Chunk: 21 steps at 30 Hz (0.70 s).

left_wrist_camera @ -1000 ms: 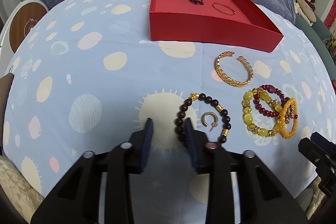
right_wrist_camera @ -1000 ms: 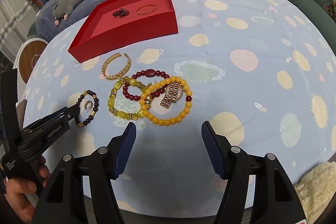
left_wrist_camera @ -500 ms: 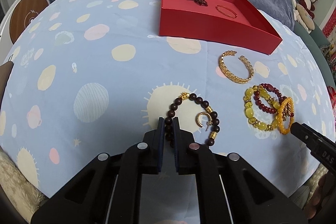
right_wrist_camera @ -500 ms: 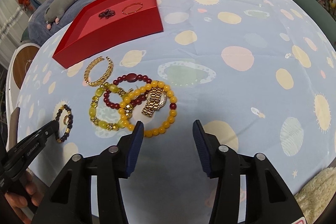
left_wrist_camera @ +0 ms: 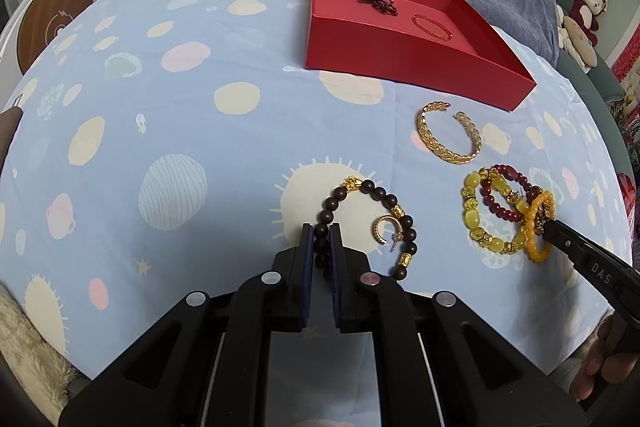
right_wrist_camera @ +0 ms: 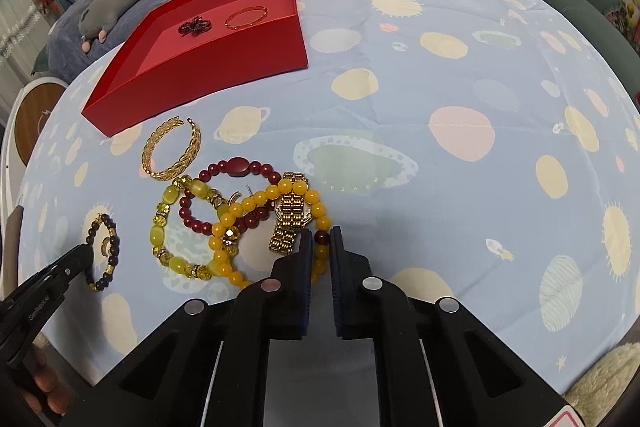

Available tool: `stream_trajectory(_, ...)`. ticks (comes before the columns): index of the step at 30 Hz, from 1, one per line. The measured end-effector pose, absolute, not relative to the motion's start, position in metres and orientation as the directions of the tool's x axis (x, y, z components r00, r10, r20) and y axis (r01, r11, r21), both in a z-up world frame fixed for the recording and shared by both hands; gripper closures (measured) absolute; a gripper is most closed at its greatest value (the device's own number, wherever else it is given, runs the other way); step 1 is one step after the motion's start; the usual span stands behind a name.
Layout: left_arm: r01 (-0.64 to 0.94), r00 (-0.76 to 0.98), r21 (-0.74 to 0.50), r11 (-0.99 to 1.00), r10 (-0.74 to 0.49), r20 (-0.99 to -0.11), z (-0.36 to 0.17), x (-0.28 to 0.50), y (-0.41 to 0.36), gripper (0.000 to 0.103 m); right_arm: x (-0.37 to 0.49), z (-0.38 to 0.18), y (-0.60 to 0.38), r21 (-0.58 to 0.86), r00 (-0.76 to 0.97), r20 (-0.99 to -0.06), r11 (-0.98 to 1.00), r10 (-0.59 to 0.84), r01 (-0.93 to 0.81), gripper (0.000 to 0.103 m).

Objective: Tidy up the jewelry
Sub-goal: 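Grasp the black-and-gold bead bracelet with the left gripper while the right grasps the orange bead bracelet, then lift both bracelets into the red tray and open both grippers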

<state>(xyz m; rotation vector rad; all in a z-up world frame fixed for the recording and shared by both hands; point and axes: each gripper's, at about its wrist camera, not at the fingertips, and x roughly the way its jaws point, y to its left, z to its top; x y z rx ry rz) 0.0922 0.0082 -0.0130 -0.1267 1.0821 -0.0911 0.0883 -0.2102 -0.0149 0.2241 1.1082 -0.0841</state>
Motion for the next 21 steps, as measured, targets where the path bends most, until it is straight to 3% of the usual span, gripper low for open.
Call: stream_trajectory(21,0.035,0.496,-0.283,0.959,-0.262,-0.828,0.035,0.077,0.007,0.095,0.051,0.037,-0.209,0.253,0.530,-0.836,0.956,0.139,0.148,0.096)
